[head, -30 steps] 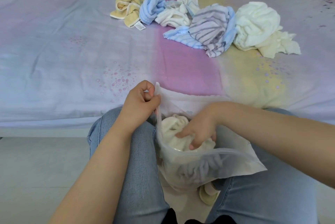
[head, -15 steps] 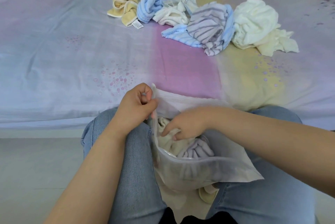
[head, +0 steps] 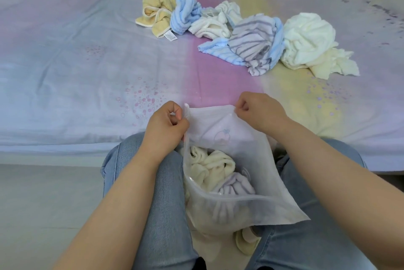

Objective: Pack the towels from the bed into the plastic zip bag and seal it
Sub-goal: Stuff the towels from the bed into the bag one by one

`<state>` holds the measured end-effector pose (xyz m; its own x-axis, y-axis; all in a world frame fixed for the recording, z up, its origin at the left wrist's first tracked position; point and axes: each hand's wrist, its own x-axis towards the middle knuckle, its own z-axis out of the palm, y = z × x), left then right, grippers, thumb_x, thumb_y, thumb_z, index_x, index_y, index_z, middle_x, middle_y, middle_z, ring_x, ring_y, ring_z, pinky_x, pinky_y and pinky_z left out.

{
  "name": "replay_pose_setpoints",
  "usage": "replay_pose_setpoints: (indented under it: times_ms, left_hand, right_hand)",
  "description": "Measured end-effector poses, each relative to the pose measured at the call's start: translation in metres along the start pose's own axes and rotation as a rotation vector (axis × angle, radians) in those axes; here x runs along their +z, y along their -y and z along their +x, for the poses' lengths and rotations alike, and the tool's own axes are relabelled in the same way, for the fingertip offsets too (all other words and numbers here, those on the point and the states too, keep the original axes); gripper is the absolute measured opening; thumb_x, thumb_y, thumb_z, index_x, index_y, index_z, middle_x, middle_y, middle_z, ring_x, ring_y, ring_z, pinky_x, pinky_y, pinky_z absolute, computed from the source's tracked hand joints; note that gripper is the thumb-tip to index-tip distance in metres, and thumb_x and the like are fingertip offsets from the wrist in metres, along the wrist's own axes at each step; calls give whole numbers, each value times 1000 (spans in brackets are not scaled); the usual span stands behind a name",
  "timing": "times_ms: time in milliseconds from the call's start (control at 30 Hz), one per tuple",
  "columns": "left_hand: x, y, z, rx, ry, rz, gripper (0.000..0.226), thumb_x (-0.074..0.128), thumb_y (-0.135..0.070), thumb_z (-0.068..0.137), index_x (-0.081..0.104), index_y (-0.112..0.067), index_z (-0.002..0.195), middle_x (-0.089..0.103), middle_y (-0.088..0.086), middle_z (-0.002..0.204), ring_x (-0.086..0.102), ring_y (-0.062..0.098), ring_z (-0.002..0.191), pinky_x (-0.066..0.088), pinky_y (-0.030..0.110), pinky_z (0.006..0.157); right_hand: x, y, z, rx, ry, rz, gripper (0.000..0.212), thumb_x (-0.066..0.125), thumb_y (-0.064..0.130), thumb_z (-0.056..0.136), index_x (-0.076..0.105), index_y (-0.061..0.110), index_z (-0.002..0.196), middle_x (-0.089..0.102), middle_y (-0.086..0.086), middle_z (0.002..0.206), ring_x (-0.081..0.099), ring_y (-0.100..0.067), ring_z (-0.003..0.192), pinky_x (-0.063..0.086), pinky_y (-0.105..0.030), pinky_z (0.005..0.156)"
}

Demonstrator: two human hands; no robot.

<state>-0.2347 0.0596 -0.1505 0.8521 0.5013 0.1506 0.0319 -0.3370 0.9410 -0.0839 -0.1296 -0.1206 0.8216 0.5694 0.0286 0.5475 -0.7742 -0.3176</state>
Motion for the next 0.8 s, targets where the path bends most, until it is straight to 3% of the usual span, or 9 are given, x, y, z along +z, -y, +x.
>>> replay_pose_setpoints:
  times_ms: [100, 200, 267, 333, 367, 400, 467, 700, 800]
  left_hand:
    - [-1, 0, -1, 6, -8, 18, 28, 53, 2, 81, 41, -22, 70, 38, -13, 42, 39, 10, 39, 39, 22, 46]
    - [-2, 0, 1, 1, -20, 41, 28, 54, 0, 80, 41, -23, 70, 39, -13, 41, 40, 12, 41, 39, 21, 46]
    - [-1, 0, 3, -4, -17, 54, 27, 54, -1, 80, 41, -23, 70, 39, -13, 41, 41, 12, 41, 39, 23, 47]
    - [0, -1, 5, -10, -4, 52, 28, 54, -1, 80, 41, -23, 70, 38, -14, 40, 39, 11, 41, 38, 25, 48]
    - [1, 0, 6, -12, 1, 50, 28, 54, -1, 80, 41, -23, 70, 38, -14, 40, 39, 10, 40, 37, 24, 48]
    - [1, 0, 6, -14, 5, 49, 28, 54, -1, 80, 41, -23, 70, 38, -14, 39, 39, 9, 39, 37, 24, 47]
    - [0, 1, 6, -10, 7, 46, 29, 55, -1, 80, 41, -24, 70, 39, -14, 39, 39, 8, 39, 36, 22, 47]
    - [1, 3, 8, -15, 27, 31, 29, 54, -1, 80, 41, -24, 69, 38, -13, 41, 37, 11, 41, 37, 25, 49]
    - [2, 3, 7, -19, 27, 33, 29, 54, -2, 80, 40, -24, 69, 39, -13, 41, 38, 11, 42, 38, 28, 50]
  right_hand:
    - [-4, -1, 22, 9, -157, 344, 22, 59, 36, 87, 59, 19, 73, 58, 9, 79, 54, -9, 74, 40, -24, 61]
    - [-20, -14, 61, 117, -589, 747, 12, 62, 28, 87, 69, 18, 86, 42, -6, 126, 51, -10, 108, 44, -20, 82]
    - [-26, -27, 88, 248, -475, 857, 21, 65, 29, 86, 66, 21, 105, 18, -11, 150, 38, -15, 133, 42, -27, 100]
    - [-22, -40, 106, 293, -299, 940, 32, 66, 21, 85, 59, 16, 116, 40, -12, 139, 51, -16, 120, 47, -36, 96]
    - [-20, -41, 108, 286, -275, 1003, 24, 64, 12, 84, 61, 11, 108, 55, -11, 113, 59, -14, 97, 50, -35, 84]
    - [-17, -42, 107, 264, -316, 1032, 13, 61, 5, 82, 64, 7, 95, 57, -9, 89, 59, -12, 77, 50, -33, 74]
    - [-10, -47, 100, 255, -477, 958, 11, 57, 1, 82, 67, 4, 86, 59, -5, 74, 58, -8, 64, 50, -28, 71]
    - [0, -53, 70, 128, -652, 805, 19, 52, 6, 85, 55, 16, 101, 56, 7, 81, 59, -5, 66, 47, -16, 66]
    - [-17, -59, 94, 182, -752, 774, 37, 59, 18, 86, 48, 9, 121, 47, 0, 103, 51, -11, 90, 44, -22, 83]
